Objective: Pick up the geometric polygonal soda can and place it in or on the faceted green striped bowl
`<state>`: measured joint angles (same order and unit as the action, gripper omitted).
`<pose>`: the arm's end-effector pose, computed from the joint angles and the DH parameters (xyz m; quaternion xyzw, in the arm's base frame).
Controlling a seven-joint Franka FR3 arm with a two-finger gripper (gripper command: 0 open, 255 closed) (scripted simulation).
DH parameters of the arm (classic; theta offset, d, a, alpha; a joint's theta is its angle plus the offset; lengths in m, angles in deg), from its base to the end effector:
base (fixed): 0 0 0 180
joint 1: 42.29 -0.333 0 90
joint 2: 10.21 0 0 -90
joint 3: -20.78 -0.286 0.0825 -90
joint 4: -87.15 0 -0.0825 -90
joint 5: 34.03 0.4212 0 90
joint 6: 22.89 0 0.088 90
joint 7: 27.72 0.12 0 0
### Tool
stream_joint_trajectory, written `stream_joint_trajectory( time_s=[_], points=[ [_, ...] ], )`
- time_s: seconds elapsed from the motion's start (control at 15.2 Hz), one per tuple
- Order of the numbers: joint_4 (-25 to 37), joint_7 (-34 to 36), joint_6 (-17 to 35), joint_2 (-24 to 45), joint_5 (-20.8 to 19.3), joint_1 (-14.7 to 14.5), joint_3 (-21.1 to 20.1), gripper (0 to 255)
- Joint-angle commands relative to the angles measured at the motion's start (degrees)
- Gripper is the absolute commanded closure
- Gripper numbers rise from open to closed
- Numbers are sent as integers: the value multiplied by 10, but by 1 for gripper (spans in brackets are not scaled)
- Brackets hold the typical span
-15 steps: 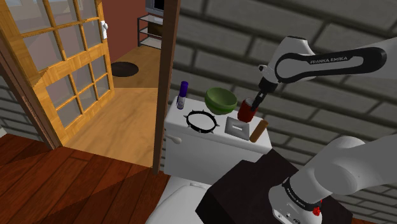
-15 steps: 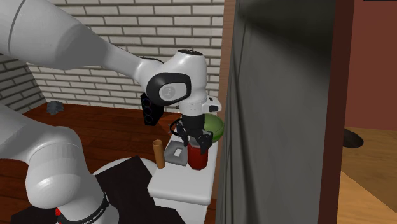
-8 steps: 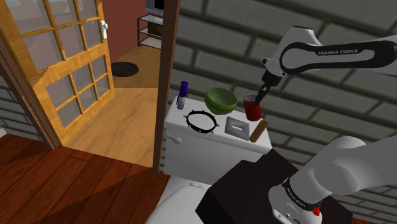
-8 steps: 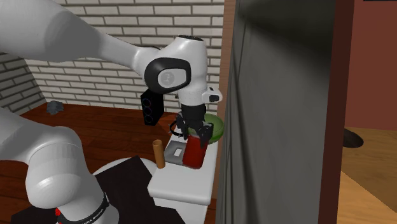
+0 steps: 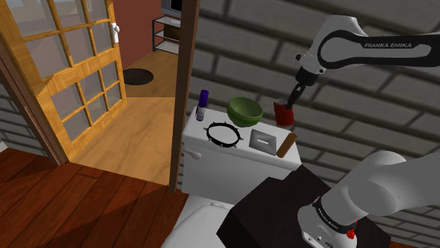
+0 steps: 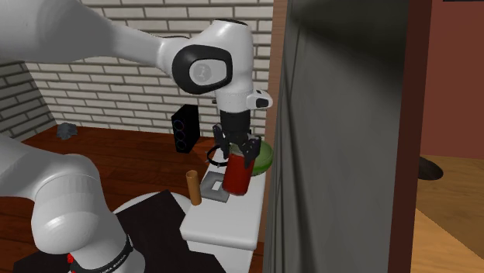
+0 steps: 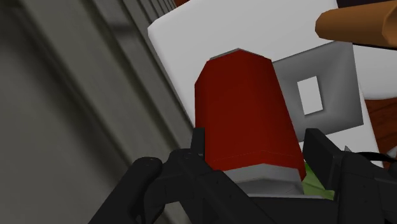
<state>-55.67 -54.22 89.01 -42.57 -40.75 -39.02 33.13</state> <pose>0.4152 -0.1221 0.4253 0.9912 0.1319 0.0089 0.0003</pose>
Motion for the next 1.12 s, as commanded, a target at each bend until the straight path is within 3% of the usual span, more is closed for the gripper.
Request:
stream_joint_trajectory(
  time_s=[0.0,1.06],
  points=[
    [12,0,-17,-5,1,0,-1,255],
    [126,-2,-135,-9,9,-4,-12,255]
  ],
)
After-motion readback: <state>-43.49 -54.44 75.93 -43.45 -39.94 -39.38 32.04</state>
